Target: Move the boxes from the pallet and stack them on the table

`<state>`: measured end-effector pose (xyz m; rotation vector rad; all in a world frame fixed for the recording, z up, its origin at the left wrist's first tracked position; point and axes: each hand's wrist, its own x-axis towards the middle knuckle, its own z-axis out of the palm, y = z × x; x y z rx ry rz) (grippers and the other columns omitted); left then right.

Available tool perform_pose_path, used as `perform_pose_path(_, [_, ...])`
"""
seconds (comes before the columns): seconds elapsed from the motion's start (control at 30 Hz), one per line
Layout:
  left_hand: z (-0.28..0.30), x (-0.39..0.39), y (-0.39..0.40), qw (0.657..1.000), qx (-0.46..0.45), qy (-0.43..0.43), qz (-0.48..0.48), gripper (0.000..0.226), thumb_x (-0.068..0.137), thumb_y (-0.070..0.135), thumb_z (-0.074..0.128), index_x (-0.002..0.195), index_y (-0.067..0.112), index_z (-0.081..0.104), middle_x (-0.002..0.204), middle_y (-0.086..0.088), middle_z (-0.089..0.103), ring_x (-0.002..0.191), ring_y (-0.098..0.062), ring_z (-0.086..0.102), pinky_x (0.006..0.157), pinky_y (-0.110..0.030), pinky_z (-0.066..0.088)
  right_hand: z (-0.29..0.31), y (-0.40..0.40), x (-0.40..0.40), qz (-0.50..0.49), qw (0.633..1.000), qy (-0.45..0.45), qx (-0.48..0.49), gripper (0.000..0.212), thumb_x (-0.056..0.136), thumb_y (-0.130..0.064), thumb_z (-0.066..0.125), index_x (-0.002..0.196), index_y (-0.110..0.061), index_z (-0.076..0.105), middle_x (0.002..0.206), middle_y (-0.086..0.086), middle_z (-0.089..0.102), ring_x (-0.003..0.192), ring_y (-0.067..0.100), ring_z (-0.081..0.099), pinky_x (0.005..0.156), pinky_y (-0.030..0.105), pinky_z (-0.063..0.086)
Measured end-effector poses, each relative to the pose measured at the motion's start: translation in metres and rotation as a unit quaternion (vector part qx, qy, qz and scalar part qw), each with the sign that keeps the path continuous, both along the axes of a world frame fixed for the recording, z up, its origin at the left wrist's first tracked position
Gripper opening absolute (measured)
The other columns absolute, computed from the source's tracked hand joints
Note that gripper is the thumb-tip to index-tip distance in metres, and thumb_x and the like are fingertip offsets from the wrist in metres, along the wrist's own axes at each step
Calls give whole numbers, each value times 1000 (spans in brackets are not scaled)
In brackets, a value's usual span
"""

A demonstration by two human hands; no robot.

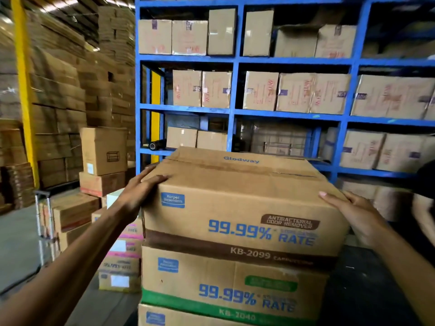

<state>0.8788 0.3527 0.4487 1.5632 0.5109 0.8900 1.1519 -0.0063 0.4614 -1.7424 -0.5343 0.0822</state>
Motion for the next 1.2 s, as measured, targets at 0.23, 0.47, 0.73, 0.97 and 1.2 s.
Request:
perform_pose_path(0.23, [-10, 14, 18, 999, -11, 24, 47, 64, 79, 45, 68, 138, 30, 48, 120, -2, 64, 107, -18, 59, 106, -43, 39, 7, 11, 18, 31, 998, 39, -40, 46, 75, -43, 72, 115, -23, 60, 100, 9, 71, 94, 30, 65, 90, 49, 50])
perform_pose_path(0.47, [-8, 19, 18, 998, -4, 23, 58, 56, 85, 44, 62, 137, 28, 49, 102, 3, 65, 95, -12, 59, 89, -35, 41, 2, 13, 31, 27, 997, 33, -59, 49, 73, -48, 72, 113, -21, 62, 98, 9, 72, 93, 30, 66, 91, 49, 49])
perform_pose_path(0.73, [-11, 13, 10, 999, -5, 7, 48, 50, 87, 66, 43, 121, 31, 55, 114, -2, 66, 107, -18, 59, 99, -39, 37, -9, 8, 21, 47, 998, 37, 31, 55, 77, -65, 57, 119, -30, 62, 110, 3, 69, 108, 23, 60, 100, 49, 41])
perform_pose_path(0.97, [-91, -1, 8, 994, -83, 22, 60, 75, 86, 74, 18, 145, 31, 37, 147, -4, 43, 136, -24, 38, 111, -46, 29, -84, 3, 12, 73, 980, 98, 159, 56, 86, -73, 29, 127, -42, 53, 129, -3, 61, 124, 22, 51, 107, 54, 34])
perform_pose_path(1.2, [-132, 6, 4, 988, -126, -9, 83, 68, 90, 68, 28, 137, 25, 50, 137, -7, 56, 122, -24, 53, 102, -43, 42, -145, 16, 5, 34, 972, 150, 179, 53, 89, -65, 35, 120, -29, 60, 116, 4, 69, 108, 23, 62, 89, 43, 47])
